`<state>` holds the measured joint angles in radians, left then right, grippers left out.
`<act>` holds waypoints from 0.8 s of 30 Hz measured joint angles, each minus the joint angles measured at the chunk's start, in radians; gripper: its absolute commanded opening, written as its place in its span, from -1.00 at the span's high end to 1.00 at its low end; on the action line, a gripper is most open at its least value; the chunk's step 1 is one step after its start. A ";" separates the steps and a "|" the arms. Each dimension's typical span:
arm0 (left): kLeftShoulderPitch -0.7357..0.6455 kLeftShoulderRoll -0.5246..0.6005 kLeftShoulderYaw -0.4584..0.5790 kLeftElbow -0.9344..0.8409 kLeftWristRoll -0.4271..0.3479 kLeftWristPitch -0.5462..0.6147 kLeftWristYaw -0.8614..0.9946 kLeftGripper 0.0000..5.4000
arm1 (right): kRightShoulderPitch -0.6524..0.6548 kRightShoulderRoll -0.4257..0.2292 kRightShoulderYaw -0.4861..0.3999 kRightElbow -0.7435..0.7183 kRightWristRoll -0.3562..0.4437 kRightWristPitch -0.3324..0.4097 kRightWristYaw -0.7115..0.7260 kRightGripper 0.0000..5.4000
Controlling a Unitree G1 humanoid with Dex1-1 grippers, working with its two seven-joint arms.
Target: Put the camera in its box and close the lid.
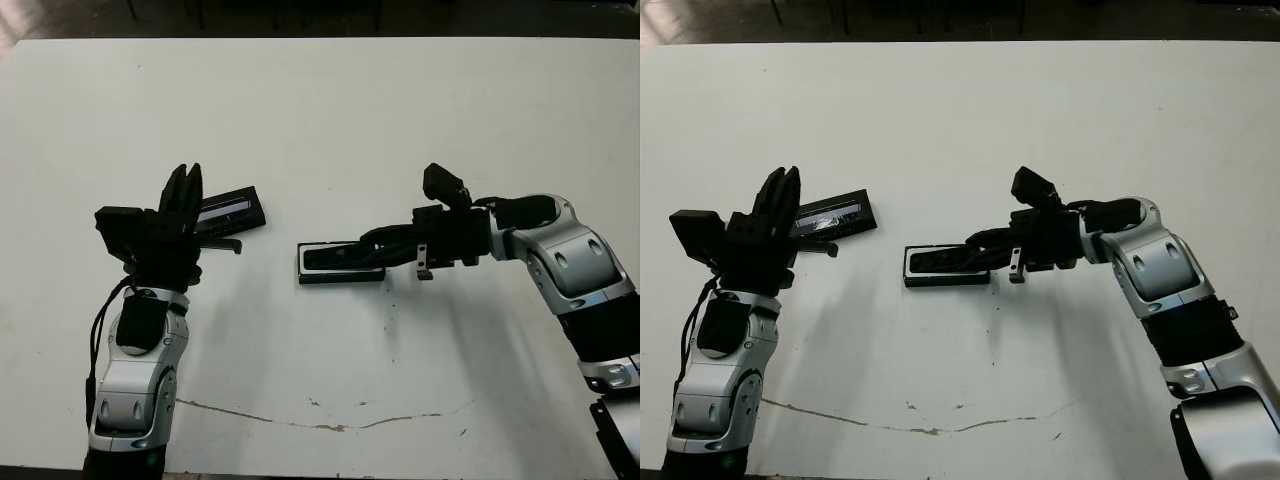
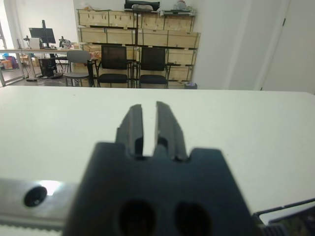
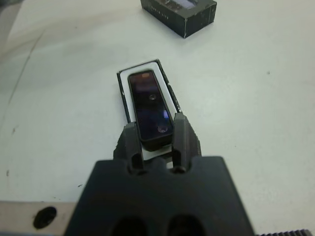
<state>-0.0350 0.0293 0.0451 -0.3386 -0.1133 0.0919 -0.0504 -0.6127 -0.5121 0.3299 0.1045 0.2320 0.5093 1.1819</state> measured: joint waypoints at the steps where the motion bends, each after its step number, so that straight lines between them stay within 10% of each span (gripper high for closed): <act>1: 0.001 0.000 0.000 0.000 0.000 0.000 0.000 1.00 | 0.000 0.001 0.005 0.007 -0.007 -0.005 0.000 1.00; 10: 0.009 0.000 -0.006 -0.007 0.001 -0.001 0.002 1.00 | 0.022 0.007 0.008 -0.023 -0.035 -0.026 -0.035 1.00; 24: 0.009 0.000 -0.004 -0.002 -0.012 -0.006 -0.003 1.00 | 0.079 -0.019 -0.147 -0.271 0.089 0.087 -0.119 -0.05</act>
<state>-0.0259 0.0296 0.0415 -0.3410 -0.1252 0.0856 -0.0530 -0.5337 -0.5310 0.1829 -0.1663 0.3210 0.5966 1.0632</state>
